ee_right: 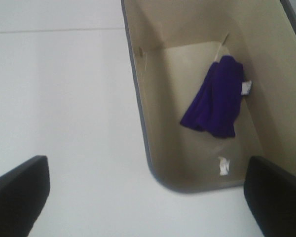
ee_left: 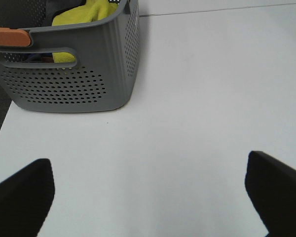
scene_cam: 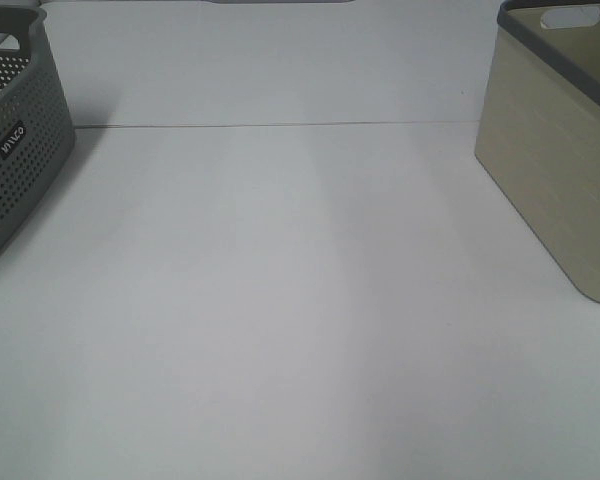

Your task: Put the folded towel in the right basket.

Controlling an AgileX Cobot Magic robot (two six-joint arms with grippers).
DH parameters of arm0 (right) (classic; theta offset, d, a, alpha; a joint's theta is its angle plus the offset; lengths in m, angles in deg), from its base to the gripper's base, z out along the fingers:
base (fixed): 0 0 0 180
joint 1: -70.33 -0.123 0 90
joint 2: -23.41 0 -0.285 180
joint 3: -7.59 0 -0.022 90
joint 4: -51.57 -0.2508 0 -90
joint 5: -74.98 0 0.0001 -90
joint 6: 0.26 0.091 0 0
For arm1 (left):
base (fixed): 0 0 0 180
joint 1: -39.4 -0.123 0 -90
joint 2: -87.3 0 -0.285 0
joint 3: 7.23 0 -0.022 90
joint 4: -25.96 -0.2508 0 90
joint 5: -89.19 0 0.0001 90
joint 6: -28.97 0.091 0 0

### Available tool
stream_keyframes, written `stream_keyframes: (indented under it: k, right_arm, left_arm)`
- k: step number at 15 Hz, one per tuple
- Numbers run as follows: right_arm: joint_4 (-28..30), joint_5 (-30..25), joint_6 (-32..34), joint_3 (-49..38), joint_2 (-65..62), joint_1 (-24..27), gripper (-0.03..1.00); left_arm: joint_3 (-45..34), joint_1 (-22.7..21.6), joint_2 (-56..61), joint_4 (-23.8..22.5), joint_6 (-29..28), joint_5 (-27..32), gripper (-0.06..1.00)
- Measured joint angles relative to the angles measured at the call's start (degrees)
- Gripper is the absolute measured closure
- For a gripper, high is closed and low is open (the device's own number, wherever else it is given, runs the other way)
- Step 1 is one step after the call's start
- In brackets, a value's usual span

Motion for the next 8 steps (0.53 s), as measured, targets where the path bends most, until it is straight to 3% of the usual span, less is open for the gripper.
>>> stream_keyframes:
  k: [5,8]
  right_arm:
    - [-2.3,1.8,-1.7,-31.4,-35.2,0.0,-0.01]
    - [-3.3,3.1,-3.2,-45.4,-57.9,0.0,-0.01]
  left_arm:
    - [0.0,0.0,0.0,0.0,0.0,0.0,-0.05]
    - [0.0,0.0,0.0,0.0,0.0,0.0,-0.05]
